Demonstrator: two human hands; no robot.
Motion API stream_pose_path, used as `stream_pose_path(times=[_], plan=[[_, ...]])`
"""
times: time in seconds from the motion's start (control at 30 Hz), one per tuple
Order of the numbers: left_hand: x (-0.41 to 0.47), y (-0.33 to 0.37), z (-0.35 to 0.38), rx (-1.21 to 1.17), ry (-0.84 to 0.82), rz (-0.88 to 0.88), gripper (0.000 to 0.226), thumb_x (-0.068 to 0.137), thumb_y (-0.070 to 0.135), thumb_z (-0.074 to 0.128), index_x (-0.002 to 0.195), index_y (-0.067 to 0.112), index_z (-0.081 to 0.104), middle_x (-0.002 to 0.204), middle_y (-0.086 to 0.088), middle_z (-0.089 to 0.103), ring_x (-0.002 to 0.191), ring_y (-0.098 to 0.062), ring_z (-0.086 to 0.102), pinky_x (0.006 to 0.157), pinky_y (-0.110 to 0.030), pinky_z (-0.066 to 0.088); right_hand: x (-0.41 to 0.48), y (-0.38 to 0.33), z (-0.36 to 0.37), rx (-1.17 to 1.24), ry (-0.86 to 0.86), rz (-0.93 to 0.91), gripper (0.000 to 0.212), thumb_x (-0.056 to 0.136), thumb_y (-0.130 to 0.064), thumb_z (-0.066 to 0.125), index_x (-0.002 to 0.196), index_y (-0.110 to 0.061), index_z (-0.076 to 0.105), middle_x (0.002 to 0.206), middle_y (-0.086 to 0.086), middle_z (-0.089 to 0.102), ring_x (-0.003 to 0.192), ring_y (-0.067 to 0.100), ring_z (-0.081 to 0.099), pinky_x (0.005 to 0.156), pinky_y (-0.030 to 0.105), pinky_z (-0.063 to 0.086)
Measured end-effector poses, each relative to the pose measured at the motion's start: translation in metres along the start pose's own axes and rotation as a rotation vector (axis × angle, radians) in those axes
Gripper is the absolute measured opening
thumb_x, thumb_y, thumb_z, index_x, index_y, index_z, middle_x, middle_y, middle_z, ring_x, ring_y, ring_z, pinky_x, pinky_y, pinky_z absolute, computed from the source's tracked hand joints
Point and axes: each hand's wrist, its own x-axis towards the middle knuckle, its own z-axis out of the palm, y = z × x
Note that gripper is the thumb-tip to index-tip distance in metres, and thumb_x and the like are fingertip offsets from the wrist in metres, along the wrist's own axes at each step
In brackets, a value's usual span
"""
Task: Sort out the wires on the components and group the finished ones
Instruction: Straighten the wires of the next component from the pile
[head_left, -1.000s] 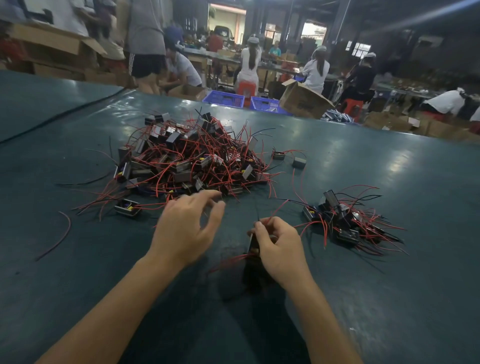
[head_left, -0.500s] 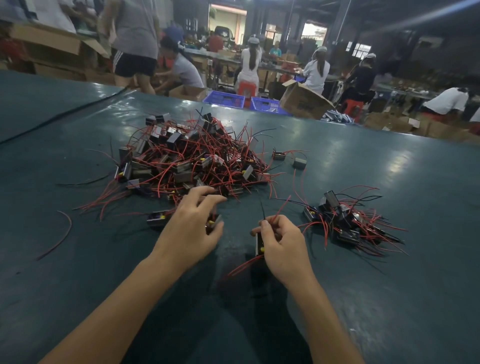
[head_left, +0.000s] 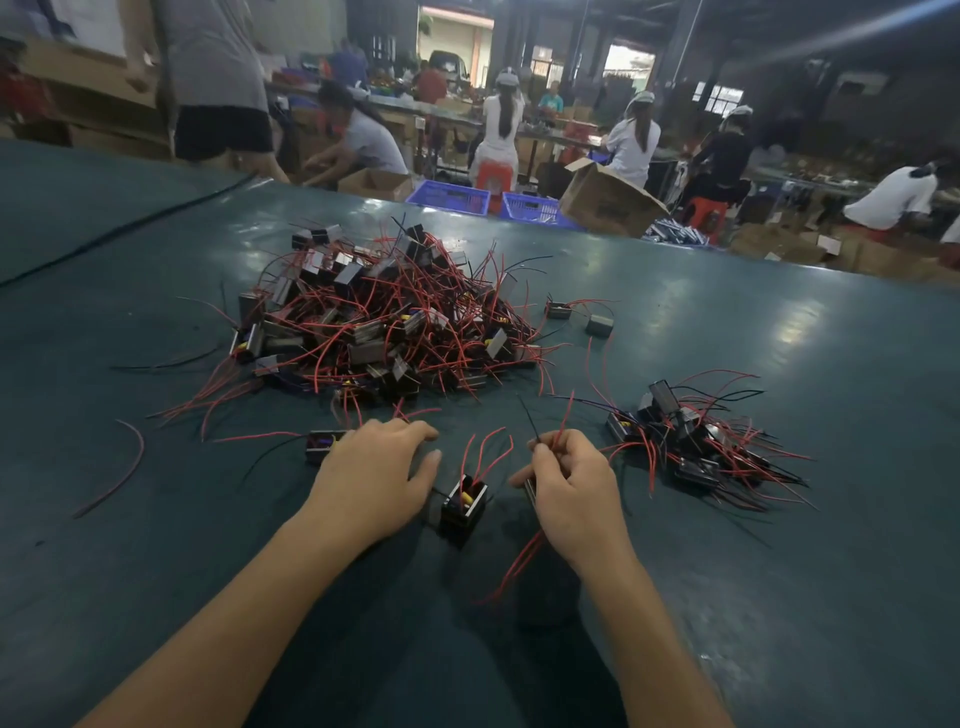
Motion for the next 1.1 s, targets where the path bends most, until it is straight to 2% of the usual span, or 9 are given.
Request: stream_pose_path(times=[0.07, 0.17, 0.3, 0.37, 0.53, 0.7, 0.87, 1.03, 1.1], plan=[[0.000, -0.001, -0.001, 0.065, 0.039, -0.048, 0.036, 0.099, 0.041, 0.043, 0.129, 0.026, 0.057, 0.123, 0.005, 0.063, 0.112, -0.020, 0.056, 0.098, -0.037, 0.041, 0.000, -0.001, -0.001, -0.002, 0.006, 0.015, 0.015, 0.099, -0.020, 0.050, 0.085, -0.022, 0.055, 0.066, -0.008, 0.072, 0.042, -0.002, 0.047, 0.044, 0.011, 0.038], [0.001, 0.003, -0.004, -0.116, 0.061, -0.022, 0.035, 0.098, 0.046, 0.046, 0.114, 0.024, 0.067, 0.109, 0.006, 0.068, 0.103, -0.018, 0.061, 0.096, -0.039, 0.043, -0.001, 0.000, -0.001, -0.033, 0.017, 0.026, 0.016, 0.099, -0.025, 0.050, 0.084, -0.024, 0.055, 0.065, -0.007, 0.071, 0.044, -0.001, 0.050, 0.047, 0.014, 0.039], [-0.003, 0.012, -0.012, -0.077, -0.127, 0.147, 0.066, 0.077, 0.082, 0.033, 0.100, 0.032, 0.070, 0.096, 0.015, 0.066, 0.093, -0.007, 0.059, 0.089, -0.034, 0.045, 0.000, 0.000, -0.002, -0.065, 0.029, 0.034, 0.016, 0.099, -0.028, 0.050, 0.084, -0.026, 0.054, 0.064, -0.012, 0.070, 0.056, 0.001, 0.060, 0.053, 0.014, 0.041], [-0.003, 0.010, -0.015, -0.092, -0.187, 0.169, 0.072, 0.067, 0.088, 0.036, 0.100, 0.034, 0.069, 0.088, 0.016, 0.066, 0.085, -0.001, 0.059, 0.083, -0.027, 0.046, 0.000, 0.000, -0.002, -0.063, 0.034, 0.035, 0.016, 0.099, -0.027, 0.050, 0.084, -0.025, 0.054, 0.063, -0.012, 0.070, 0.058, 0.000, 0.060, 0.051, 0.009, 0.040], [-0.004, 0.007, -0.018, -0.233, -0.183, 0.153, 0.034, 0.078, 0.059, 0.067, 0.098, 0.031, 0.071, 0.059, 0.014, 0.057, 0.062, 0.004, 0.056, 0.058, -0.009, 0.034, -0.001, 0.001, -0.002, -0.055, 0.029, 0.049, 0.016, 0.099, -0.027, 0.050, 0.084, -0.026, 0.055, 0.062, -0.011, 0.070, 0.061, -0.001, 0.062, 0.050, 0.006, 0.040], [-0.004, 0.010, -0.022, -0.458, -0.200, 0.122, 0.024, 0.079, 0.043, 0.076, 0.099, 0.029, 0.072, 0.066, 0.008, 0.063, 0.061, -0.003, 0.058, 0.062, -0.018, 0.048, -0.001, 0.000, -0.002, -0.032, 0.031, 0.045, 0.016, 0.099, -0.027, 0.050, 0.083, -0.026, 0.055, 0.062, -0.009, 0.069, 0.058, 0.000, 0.061, 0.048, 0.006, 0.039], [0.001, 0.011, -0.029, -0.782, -0.147, 0.044, 0.013, 0.081, 0.018, 0.079, 0.093, 0.022, 0.075, 0.078, 0.008, 0.074, 0.073, -0.003, 0.069, 0.067, -0.012, 0.050, -0.001, 0.000, -0.002, -0.033, 0.043, 0.020, 0.017, 0.098, -0.028, 0.052, 0.082, -0.024, 0.056, 0.061, 0.000, 0.067, 0.051, 0.002, 0.056, 0.050, 0.012, 0.041], [0.001, 0.009, -0.026, -0.645, -0.016, 0.076, 0.021, 0.080, 0.007, 0.078, 0.089, 0.025, 0.073, 0.078, 0.008, 0.073, 0.074, -0.004, 0.068, 0.068, -0.012, 0.050, -0.001, 0.001, -0.001, -0.043, 0.024, 0.008, 0.017, 0.099, -0.028, 0.052, 0.082, -0.024, 0.055, 0.063, 0.003, 0.066, 0.050, 0.001, 0.056, 0.050, 0.013, 0.042], [0.002, 0.009, -0.027, -0.776, -0.089, 0.003, 0.023, 0.077, 0.006, 0.081, 0.091, 0.022, 0.072, 0.080, 0.002, 0.074, 0.071, -0.009, 0.070, 0.067, -0.019, 0.054, -0.001, 0.001, -0.001, -0.041, 0.025, 0.010, 0.017, 0.098, -0.029, 0.052, 0.082, -0.025, 0.056, 0.064, 0.003, 0.067, 0.052, 0.003, 0.056, 0.050, 0.012, 0.043]])
